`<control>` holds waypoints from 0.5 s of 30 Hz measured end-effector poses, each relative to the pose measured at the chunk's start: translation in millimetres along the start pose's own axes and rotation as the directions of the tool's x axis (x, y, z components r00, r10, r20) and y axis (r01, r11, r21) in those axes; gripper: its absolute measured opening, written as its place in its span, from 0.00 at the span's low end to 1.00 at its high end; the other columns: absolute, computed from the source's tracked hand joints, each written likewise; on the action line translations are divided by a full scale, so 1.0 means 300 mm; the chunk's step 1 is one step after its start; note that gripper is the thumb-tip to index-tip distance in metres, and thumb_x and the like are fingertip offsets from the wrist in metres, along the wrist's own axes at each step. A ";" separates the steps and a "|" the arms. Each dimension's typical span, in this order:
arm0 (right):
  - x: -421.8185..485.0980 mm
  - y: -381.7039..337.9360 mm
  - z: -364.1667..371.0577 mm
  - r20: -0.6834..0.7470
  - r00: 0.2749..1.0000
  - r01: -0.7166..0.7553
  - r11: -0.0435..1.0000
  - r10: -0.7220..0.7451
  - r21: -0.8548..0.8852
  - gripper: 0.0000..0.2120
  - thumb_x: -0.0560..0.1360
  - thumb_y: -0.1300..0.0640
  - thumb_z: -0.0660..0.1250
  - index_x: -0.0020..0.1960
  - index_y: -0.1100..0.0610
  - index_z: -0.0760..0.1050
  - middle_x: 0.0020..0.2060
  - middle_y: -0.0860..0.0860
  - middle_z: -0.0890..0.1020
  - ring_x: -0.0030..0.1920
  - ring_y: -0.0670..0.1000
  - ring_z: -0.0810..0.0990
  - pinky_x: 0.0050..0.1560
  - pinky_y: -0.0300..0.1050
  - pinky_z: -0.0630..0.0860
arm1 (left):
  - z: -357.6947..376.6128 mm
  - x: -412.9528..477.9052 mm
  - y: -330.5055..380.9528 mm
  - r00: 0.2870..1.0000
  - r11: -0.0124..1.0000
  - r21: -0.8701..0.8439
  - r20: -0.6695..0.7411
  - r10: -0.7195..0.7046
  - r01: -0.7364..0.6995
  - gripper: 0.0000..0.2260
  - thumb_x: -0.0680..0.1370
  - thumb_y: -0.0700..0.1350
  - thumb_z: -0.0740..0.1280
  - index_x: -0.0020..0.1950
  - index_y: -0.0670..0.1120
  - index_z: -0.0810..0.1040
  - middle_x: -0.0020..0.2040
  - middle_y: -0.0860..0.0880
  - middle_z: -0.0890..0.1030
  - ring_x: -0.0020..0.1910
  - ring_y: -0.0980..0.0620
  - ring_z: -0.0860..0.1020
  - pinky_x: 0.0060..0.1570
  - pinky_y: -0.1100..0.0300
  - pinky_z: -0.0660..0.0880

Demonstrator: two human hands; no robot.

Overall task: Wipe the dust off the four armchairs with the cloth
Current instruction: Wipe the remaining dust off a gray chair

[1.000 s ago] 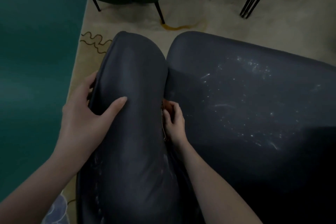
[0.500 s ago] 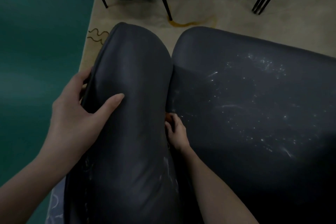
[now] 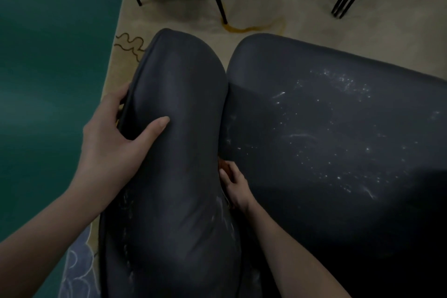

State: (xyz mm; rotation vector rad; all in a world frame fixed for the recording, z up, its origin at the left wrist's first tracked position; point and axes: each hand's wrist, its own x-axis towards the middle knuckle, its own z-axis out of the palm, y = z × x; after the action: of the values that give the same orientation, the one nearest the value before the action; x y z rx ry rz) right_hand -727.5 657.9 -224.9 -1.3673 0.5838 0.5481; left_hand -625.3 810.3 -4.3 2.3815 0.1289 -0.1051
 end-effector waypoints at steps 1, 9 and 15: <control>-0.014 -0.001 0.001 -0.001 1.000 -0.003 1.000 0.003 0.011 0.07 0.82 0.55 0.62 0.57 0.45 0.74 0.49 0.42 0.80 0.50 0.42 0.78 0.49 0.30 0.73 | -0.001 -0.001 0.001 1.000 1.000 -0.002 0.001 -0.004 0.004 0.29 0.71 0.55 0.74 0.70 0.55 0.71 0.62 0.59 0.76 0.61 0.58 0.76 0.61 0.62 0.71; -0.133 -0.056 0.011 -0.051 0.998 0.046 0.997 -0.043 0.062 0.06 0.81 0.56 0.63 0.57 0.51 0.76 0.51 0.50 0.83 0.54 0.49 0.80 0.60 0.48 0.75 | -0.003 -0.005 0.021 1.000 0.999 -0.028 0.015 -0.027 0.028 0.29 0.73 0.51 0.74 0.72 0.54 0.69 0.60 0.61 0.75 0.60 0.60 0.74 0.53 0.75 0.67; -0.254 -0.161 0.004 -0.057 0.993 0.103 0.994 -0.101 0.044 0.08 0.82 0.55 0.62 0.59 0.53 0.76 0.53 0.51 0.83 0.57 0.50 0.80 0.61 0.46 0.75 | -0.015 -0.007 0.026 0.998 0.999 -0.023 0.047 -0.031 0.033 0.31 0.73 0.53 0.74 0.74 0.52 0.68 0.67 0.54 0.74 0.63 0.57 0.73 0.60 0.67 0.68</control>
State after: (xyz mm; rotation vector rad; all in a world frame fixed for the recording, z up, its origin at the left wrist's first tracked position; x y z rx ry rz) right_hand -751.7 651.3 -138.2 -1.3631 0.5648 0.4129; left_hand -626.3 807.5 4.6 2.3520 0.1451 -0.1737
